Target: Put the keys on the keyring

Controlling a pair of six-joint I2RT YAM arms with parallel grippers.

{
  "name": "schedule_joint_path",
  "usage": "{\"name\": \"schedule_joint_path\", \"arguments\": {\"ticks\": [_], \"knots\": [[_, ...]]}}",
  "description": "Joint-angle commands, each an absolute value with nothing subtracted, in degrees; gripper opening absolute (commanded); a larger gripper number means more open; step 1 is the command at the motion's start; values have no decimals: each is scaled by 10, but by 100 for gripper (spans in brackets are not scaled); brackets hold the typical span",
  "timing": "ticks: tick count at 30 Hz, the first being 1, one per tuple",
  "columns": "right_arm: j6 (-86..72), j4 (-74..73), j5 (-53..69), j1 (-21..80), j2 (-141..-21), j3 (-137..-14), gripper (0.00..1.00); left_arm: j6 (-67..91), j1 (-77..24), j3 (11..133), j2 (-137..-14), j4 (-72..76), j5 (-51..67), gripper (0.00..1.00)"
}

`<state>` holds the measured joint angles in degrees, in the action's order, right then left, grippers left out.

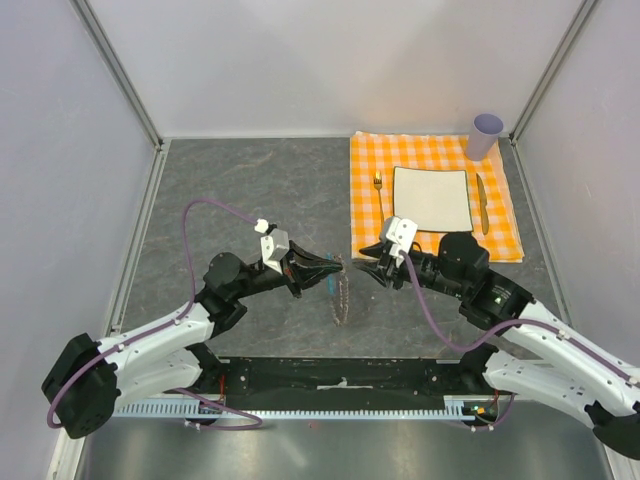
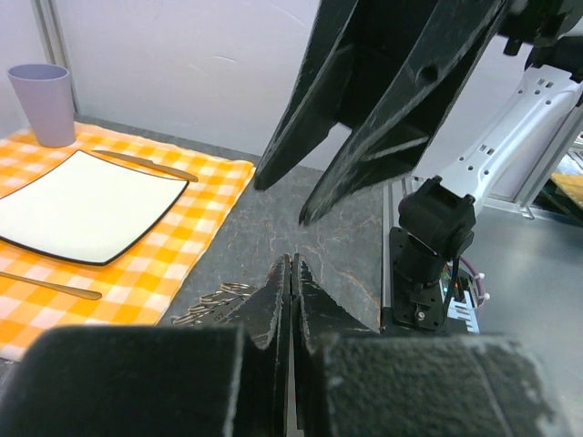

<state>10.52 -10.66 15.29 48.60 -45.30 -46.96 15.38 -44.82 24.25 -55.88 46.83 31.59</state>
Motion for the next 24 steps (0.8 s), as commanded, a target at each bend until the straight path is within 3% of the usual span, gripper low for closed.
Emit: {"name": "schedule_joint_path", "arguments": {"ticks": [1, 24], "knots": [[69, -49, 157, 483, -464, -440, 41, 148, -451, 244, -546, 516, 314, 2], [58, -4, 243, 467, -480, -430, 40, 152, -451, 246, -550, 519, 318, 2]]}}
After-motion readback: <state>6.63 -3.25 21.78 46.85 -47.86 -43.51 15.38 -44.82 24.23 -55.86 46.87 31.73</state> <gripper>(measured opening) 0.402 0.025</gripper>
